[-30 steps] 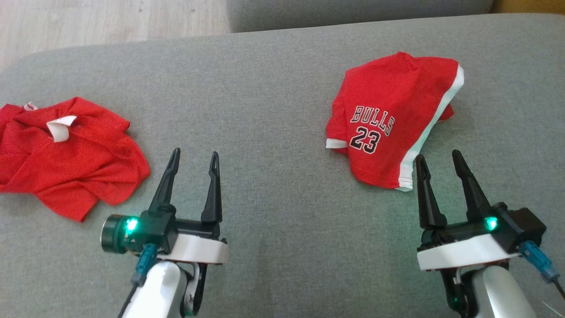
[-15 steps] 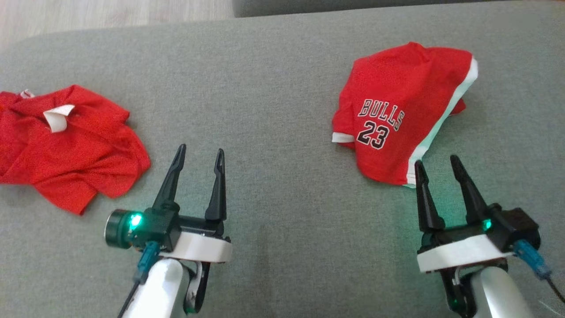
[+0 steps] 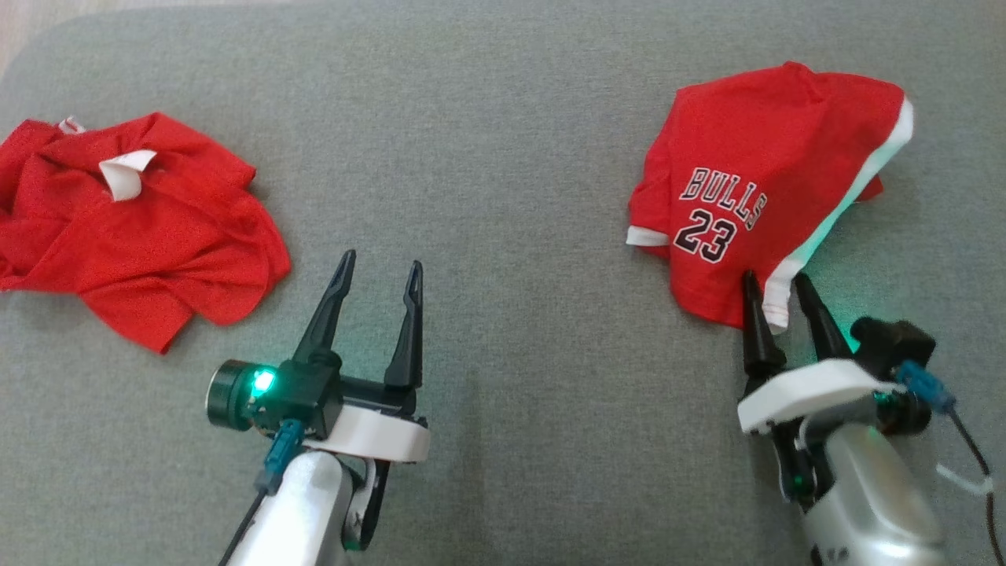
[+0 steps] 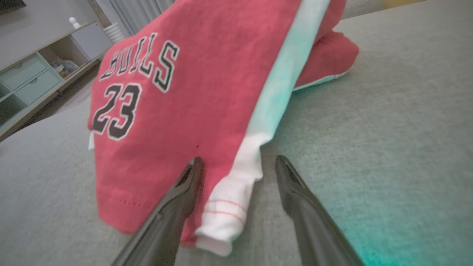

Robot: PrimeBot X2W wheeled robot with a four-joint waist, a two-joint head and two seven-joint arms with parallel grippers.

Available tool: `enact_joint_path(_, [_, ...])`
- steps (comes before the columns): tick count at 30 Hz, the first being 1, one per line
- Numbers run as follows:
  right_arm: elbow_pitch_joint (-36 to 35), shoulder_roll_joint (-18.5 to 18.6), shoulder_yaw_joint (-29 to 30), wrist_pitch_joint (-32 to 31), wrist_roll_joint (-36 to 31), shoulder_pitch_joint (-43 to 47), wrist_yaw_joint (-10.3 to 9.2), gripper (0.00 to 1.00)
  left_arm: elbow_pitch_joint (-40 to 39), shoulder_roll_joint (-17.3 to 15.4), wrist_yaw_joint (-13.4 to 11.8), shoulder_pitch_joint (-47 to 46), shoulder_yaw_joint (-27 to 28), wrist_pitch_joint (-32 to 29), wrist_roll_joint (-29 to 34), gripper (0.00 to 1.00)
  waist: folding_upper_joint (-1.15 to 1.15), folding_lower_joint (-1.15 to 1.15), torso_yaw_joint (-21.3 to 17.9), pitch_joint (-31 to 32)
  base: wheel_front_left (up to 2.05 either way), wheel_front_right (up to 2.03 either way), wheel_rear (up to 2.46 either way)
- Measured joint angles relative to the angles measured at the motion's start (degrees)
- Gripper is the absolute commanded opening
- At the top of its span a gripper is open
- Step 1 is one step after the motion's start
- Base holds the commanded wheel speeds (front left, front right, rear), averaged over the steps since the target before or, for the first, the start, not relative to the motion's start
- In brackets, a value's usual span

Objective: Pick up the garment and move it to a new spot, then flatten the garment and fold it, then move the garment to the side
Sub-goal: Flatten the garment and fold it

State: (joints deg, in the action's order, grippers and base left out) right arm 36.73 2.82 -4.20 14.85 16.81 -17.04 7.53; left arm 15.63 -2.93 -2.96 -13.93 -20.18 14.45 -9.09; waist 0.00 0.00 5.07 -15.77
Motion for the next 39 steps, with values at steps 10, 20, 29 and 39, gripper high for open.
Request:
enact_joint_path(10, [0.57,0.56,-0.62,-0.07,2.88,-4.47,0.0,0.0,0.22,0.08,-0.04,-0.16,0.63,0.0,0.0,1.0,0.0,0.01,-0.22,0.35,0.0,0.0,0.0])
enact_joint_path(20, [-12.59,0.25,8.44,-0.07,3.01,-1.89,0.0,0.0,0.59,0.09,-0.04,0.09,0.79,0.0,-0.56,1.0,0.0,0.0,-2.4,3.53,0.0,0.0,0.0])
enact_joint_path(29, [-19.06,8.24,17.63,-6.86,-0.62,-10.45,0.0,0.0,0.66,0.13,-0.05,0.25,-0.45,0.0,-2.6,1.0,0.0,0.0,-1.28,5.91,0.0,0.0,0.0])
enact_joint_path(39, [-12.67,18.24,15.46,-13.94,-10.96,-35.15,0.0,0.0,0.53,0.14,-1.18,1.12,-2.92,0.01,-5.16,1.0,0.0,0.0,4.87,7.65,0.0,0.0,0.0])
